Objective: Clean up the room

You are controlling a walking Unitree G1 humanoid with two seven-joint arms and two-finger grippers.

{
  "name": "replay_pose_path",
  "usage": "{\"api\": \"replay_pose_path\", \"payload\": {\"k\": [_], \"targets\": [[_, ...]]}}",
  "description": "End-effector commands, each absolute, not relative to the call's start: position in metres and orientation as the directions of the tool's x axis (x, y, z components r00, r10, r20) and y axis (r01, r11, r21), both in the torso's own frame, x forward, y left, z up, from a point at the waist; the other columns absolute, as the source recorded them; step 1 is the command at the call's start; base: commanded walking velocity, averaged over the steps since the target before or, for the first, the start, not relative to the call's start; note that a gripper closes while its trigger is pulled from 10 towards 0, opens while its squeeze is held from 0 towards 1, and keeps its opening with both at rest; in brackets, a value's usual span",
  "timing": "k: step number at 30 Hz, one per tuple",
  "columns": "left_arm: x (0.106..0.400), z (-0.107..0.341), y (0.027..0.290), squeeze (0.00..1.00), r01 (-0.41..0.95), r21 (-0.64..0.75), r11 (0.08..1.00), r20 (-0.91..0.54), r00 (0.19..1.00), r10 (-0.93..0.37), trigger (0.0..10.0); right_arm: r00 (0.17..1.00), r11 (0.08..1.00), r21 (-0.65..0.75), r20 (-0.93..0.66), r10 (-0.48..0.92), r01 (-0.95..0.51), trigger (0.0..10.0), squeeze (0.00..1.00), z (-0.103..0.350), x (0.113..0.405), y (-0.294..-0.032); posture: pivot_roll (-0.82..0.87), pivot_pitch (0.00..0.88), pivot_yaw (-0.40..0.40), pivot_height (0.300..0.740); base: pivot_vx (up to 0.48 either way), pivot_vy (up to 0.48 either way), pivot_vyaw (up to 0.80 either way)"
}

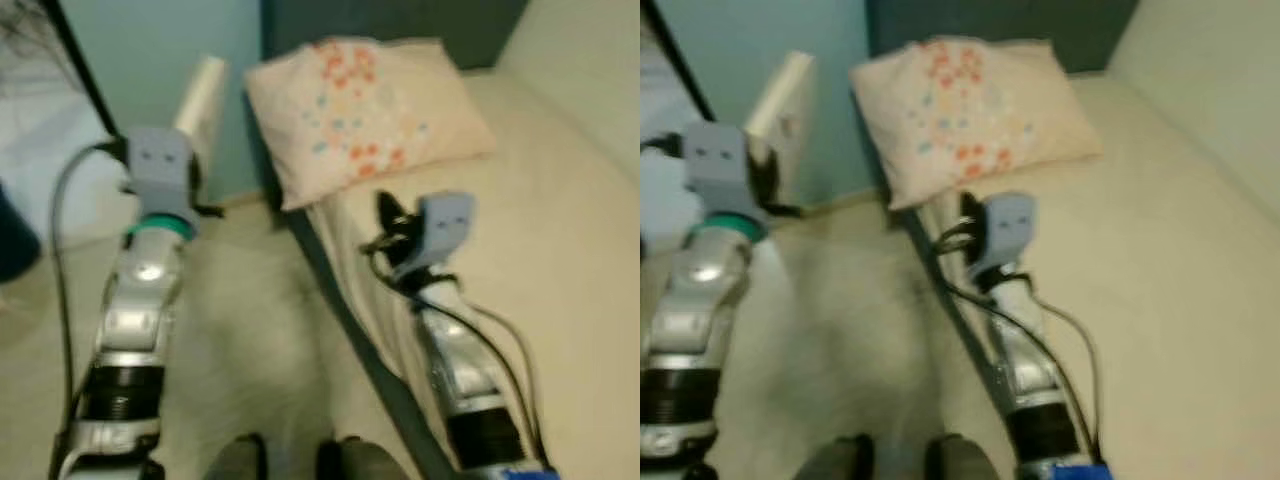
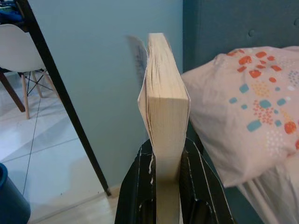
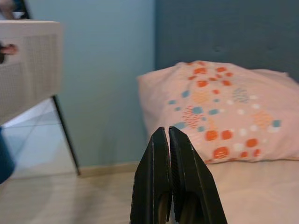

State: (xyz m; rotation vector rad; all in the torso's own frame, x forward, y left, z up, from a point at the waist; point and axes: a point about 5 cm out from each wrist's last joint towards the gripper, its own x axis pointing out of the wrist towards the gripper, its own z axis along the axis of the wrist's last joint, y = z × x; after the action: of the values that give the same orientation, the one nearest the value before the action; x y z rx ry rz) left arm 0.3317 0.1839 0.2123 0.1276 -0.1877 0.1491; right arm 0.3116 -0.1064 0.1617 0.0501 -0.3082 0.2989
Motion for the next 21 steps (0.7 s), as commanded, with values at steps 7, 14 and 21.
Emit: {"api": "replay_pose_path", "payload": {"k": [7, 14, 21], "targets": [[0.3305, 0.2176, 0.176, 0.0, -0.132, 0.115, 0.985, 0.228, 0.968, 0.104, 10.0, 0.922, 0.961, 0.016, 0.286, 0.26, -0.276, 10.0, 0.0, 0.1561, 0.3101, -0.1133, -0.06, 0.101, 0.015, 0.74, 0.39, 0.0, -0.53], [0.3306, 0.2173, 0.1756, 0.0, -0.131, 0.114, 0.985, 0.227, 0.968, 0.103, 10.0, 0.923, 0.961, 0.016, 0.285, 0.259, -0.274, 10.0, 0.0, 0.1561, 0.3101, -0.1138, -0.06, 0.101, 0.015, 0.74, 0.392, 0.0, -0.79], [0.3306, 0.2172, 0.1753, 0.0, -0.131, 0.112, 0.985, 0.228, 0.968, 0.102, 10.0, 0.924, 0.963, 0.01, 0.283, 0.257, -0.271, 10.0, 0.0, 0.1559, 0.3101, -0.1144, -0.06, 0.101, 0.015, 0.74, 0.391, 0.0, -0.07]]}}
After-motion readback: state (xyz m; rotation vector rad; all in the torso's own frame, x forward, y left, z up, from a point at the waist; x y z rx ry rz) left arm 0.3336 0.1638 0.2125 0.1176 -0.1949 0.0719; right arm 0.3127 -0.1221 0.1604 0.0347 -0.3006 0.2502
